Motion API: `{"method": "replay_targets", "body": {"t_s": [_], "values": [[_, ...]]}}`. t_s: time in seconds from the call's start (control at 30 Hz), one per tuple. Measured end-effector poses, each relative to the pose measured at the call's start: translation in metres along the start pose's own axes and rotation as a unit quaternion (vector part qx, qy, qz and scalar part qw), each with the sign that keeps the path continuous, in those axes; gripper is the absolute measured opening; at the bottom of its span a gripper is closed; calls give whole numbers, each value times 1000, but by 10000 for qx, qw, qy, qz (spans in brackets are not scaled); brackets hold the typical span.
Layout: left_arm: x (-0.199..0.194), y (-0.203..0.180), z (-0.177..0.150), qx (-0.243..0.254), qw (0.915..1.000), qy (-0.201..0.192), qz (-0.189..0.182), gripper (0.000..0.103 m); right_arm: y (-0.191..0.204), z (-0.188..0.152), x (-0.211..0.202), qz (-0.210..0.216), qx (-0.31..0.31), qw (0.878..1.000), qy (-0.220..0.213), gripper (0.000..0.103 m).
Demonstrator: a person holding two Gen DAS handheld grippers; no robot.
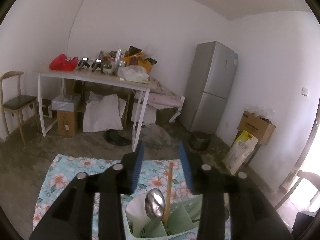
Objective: Organize utensils
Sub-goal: 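Lower the chopstick into the green basket and open the left tool, then withdraw the left tool while the right tool carries its chopstick over the basket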
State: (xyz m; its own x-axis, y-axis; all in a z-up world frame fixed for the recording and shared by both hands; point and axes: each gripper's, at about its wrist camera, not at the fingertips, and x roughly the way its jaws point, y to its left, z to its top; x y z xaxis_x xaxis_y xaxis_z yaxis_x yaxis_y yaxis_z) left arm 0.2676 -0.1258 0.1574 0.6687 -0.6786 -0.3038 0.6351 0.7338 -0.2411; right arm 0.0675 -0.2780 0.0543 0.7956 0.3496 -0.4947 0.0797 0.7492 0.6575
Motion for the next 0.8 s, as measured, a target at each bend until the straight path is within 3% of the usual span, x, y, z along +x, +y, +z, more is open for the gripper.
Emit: {"method": "replay_targets", "body": {"t_s": [0.27,0.4,0.8], "values": [[-42,0,-3,39,9999,-114,52,65,4,2,0,-40,-49,10000,-28,5],[-61,4,-15,74,9998,27,161,74,4,2,3,-42,-66,10000,-4,5],[-99,35,-73,-103,9963,616,591,88,16,11,15,-94,-350,9993,56,5]]}}
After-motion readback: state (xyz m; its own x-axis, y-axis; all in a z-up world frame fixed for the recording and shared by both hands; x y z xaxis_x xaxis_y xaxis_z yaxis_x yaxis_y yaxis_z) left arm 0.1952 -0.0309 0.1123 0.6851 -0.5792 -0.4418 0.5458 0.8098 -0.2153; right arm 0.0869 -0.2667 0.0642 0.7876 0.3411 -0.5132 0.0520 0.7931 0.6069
